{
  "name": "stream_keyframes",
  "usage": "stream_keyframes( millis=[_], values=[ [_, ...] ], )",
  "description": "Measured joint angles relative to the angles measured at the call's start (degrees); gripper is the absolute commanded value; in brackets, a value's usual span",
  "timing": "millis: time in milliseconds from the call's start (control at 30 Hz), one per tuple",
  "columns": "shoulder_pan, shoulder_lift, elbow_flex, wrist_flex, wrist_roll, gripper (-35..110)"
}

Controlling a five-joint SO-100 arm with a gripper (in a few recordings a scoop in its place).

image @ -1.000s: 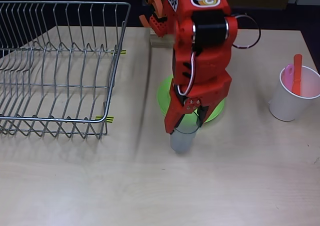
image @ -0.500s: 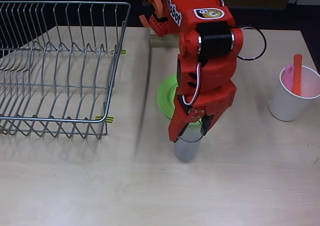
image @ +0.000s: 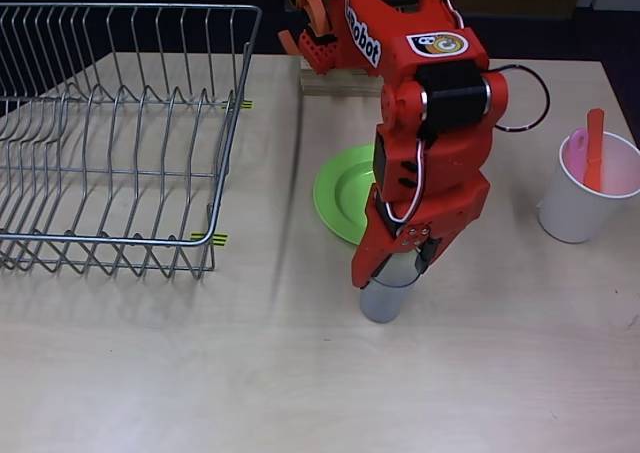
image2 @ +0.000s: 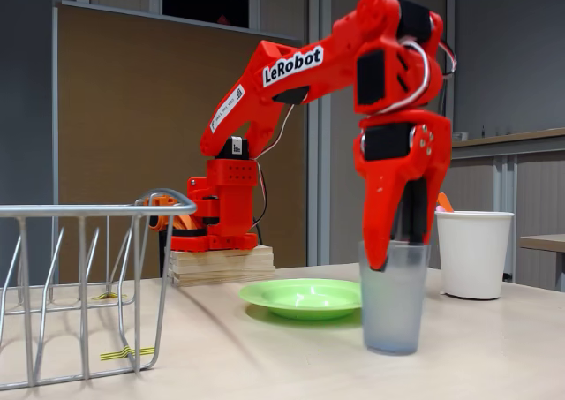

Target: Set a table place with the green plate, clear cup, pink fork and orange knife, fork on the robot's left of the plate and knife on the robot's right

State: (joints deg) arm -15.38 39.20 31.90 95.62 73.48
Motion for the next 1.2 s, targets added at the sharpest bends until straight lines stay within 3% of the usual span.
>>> stream_keyframes(
  millis=[933,1200],
  values=[
    [-2.0,-1.9,-4.0,0.9,1.1,34],
    [-3.3,-3.1,-4.8,1.1,1.8,50]
  ],
)
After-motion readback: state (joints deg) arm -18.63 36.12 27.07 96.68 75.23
